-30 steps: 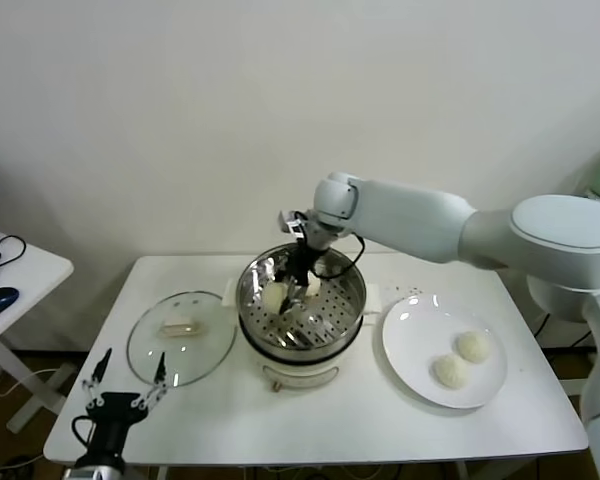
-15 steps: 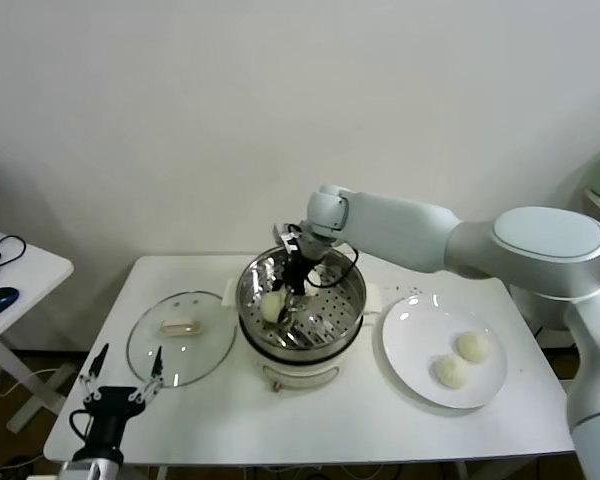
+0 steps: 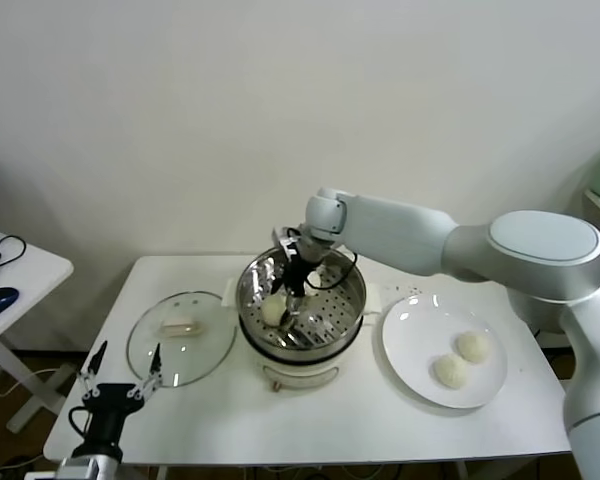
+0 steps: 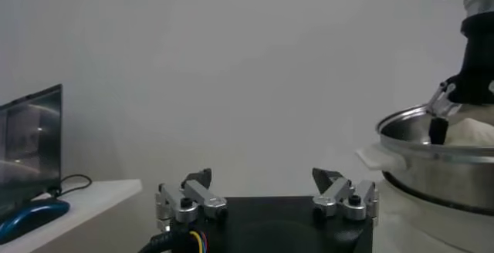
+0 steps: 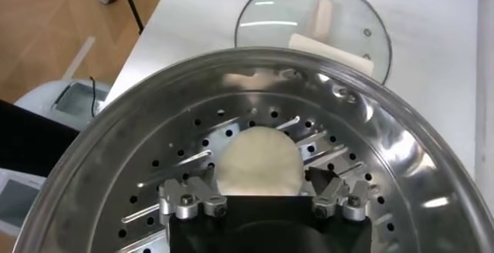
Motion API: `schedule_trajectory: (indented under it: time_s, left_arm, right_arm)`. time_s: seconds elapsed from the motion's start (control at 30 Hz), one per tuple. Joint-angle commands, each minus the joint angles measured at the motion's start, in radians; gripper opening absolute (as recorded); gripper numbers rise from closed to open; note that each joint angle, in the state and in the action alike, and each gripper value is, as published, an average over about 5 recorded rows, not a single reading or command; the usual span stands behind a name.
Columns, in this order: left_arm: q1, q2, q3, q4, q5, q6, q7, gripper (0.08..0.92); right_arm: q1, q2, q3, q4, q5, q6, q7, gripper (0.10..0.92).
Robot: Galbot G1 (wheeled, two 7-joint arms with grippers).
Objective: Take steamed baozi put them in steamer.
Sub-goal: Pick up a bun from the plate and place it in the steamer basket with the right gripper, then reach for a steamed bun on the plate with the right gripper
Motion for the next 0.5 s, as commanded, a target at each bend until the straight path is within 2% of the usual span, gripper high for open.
schedule_trajectory:
  time_s: [0.03,0.27,0.5]
  left_arm:
    - [-0.004,0.0,0.0,0.0,-0.002,0.002,0.0,0.823]
    - [-0.012,0.0,0.001,-0.005,-0.003,0.01,-0.001,0.823]
    - [-0.024,-0.002,0.004,-0.001,-0.012,0.02,0.0,0.823]
  right_arm:
    - [0.021,-0.016,0.004,0.017,-0.008,0.003,-0.005,0.822]
    - [0.168,-0.14,-0.026,0.116,0.003,0.049,-0.058,0.823]
    - [0.385,-0.354,-0.14,0.246,0.03,0.135,-0.129,0.823]
